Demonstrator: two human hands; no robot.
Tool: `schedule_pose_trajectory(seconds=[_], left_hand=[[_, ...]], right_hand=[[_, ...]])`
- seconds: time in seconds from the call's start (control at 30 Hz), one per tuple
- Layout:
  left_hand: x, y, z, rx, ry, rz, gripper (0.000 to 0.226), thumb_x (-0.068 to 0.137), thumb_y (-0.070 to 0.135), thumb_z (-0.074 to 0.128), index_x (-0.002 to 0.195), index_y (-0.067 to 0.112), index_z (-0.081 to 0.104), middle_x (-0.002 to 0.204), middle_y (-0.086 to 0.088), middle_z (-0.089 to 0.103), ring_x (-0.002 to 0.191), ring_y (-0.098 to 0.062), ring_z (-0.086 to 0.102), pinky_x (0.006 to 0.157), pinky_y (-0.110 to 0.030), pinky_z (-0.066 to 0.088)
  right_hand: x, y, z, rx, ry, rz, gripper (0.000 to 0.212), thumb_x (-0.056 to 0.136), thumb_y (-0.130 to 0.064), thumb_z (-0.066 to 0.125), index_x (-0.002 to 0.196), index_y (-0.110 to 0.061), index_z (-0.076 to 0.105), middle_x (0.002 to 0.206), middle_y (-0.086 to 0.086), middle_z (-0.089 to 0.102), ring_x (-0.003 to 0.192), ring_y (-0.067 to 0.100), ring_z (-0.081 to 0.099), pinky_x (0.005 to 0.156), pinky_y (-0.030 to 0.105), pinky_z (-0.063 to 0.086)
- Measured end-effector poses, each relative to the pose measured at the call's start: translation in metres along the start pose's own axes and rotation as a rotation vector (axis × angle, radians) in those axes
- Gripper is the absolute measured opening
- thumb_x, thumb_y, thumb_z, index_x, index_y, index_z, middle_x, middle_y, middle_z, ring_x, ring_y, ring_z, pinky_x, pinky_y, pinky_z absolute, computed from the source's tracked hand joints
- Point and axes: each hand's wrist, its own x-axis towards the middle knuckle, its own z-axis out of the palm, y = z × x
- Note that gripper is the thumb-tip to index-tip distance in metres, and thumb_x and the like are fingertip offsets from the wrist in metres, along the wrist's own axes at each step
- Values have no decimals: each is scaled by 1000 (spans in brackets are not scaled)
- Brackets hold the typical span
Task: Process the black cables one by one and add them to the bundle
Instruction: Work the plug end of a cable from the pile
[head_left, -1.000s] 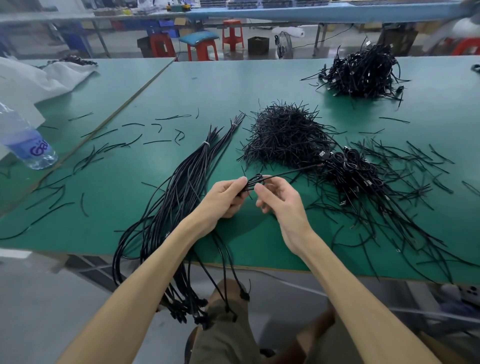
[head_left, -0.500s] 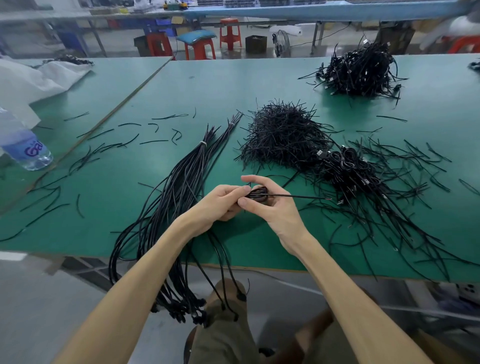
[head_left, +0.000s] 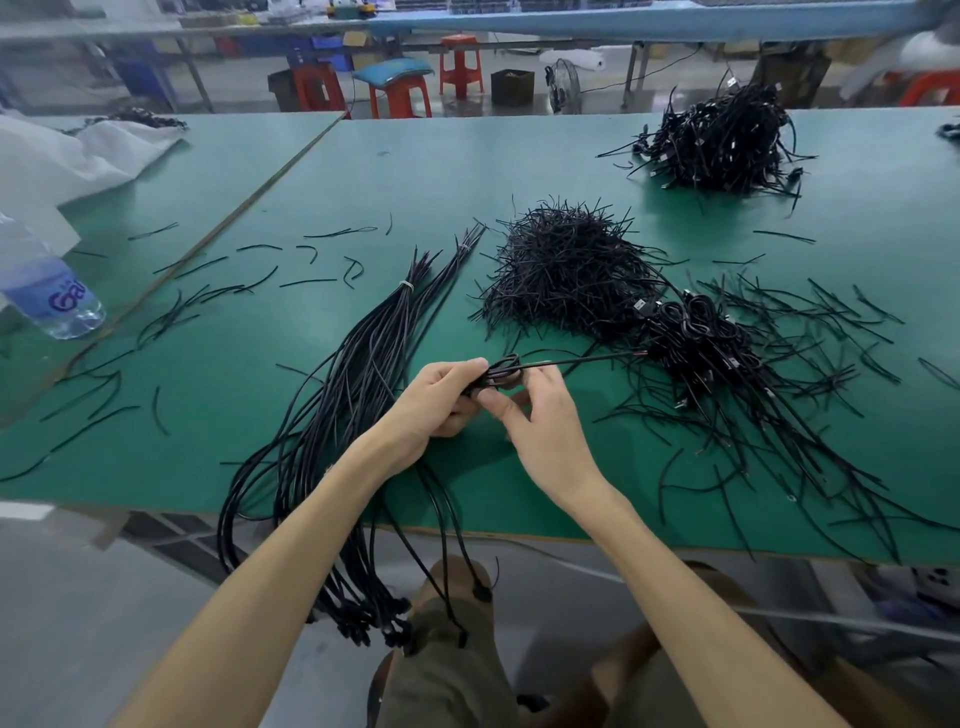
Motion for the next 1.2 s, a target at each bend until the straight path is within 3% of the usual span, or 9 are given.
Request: schedule_pose_trajectory(seconds=[0.13, 0.33, 0.53, 0.63, 0.73, 0.9, 1.1, 1.2], left_hand=[[0, -2, 0, 21, 24, 4, 50, 107, 28, 45, 57, 28, 50, 52, 7, 29, 41, -10, 20, 39, -19, 17], [0, -4, 1, 49, 29, 21, 46, 102, 33, 46, 56, 28, 49, 50, 9, 30, 40, -10, 20, 39, -18, 17], [-3, -4, 2, 81, 42, 69, 46, 100, 37, 47, 56, 26, 51, 50, 6, 30, 43, -12, 19, 41, -20, 18], [-5, -6, 5, 90, 46, 112, 46, 106, 34, 46, 63, 23, 58, 52, 4, 37, 44, -13, 24, 40, -22, 20], [-5, -7, 7, 126, 95, 172, 37, 107, 32, 50, 80, 7, 58, 59, -3, 46, 43, -16, 34, 38, -25, 28], [-5, -4, 1, -32, 115, 179, 33, 108, 32, 49, 97, 8, 68, 77, -11, 68, 49, -25, 57, 44, -28, 44], [-4, -2, -4, -83, 48, 135, 43, 102, 47, 56, 83, 12, 72, 75, -14, 70, 50, -23, 53, 50, -27, 44], [-4, -3, -3, -78, 3, 151, 43, 99, 47, 60, 87, 8, 71, 78, -18, 69, 53, -23, 55, 53, -27, 45]], right_hand=[[-2, 1, 2, -86, 39, -3, 15, 101, -29, 61, 100, -14, 61, 98, -8, 51, 86, 18, 60, 75, 25, 45], [-5, 0, 3, -50, 4, 18, 16, 105, -26, 53, 92, -17, 58, 82, -2, 60, 70, 14, 56, 65, 25, 41], [-6, 1, 0, 36, -18, 15, 19, 105, -23, 54, 89, -15, 62, 72, 11, 65, 52, 15, 54, 57, 36, 48], [-6, 2, -1, 44, -3, -13, 22, 105, -25, 54, 85, -18, 59, 68, 8, 64, 50, 16, 54, 54, 35, 48], [-5, 4, -2, 93, 23, 1, 21, 104, -24, 55, 85, -16, 60, 66, 0, 63, 50, 12, 55, 53, 30, 49], [-2, 4, -5, 207, 67, 44, 20, 105, -19, 55, 91, -9, 65, 71, -2, 67, 53, 17, 55, 55, 34, 51], [-2, 9, -7, 235, 72, 78, 20, 105, -11, 53, 89, -3, 63, 71, 2, 64, 52, 19, 54, 55, 35, 48], [-1, 11, -8, 261, 89, 84, 18, 104, -10, 53, 93, -4, 65, 71, 1, 66, 53, 20, 55, 56, 36, 48]])
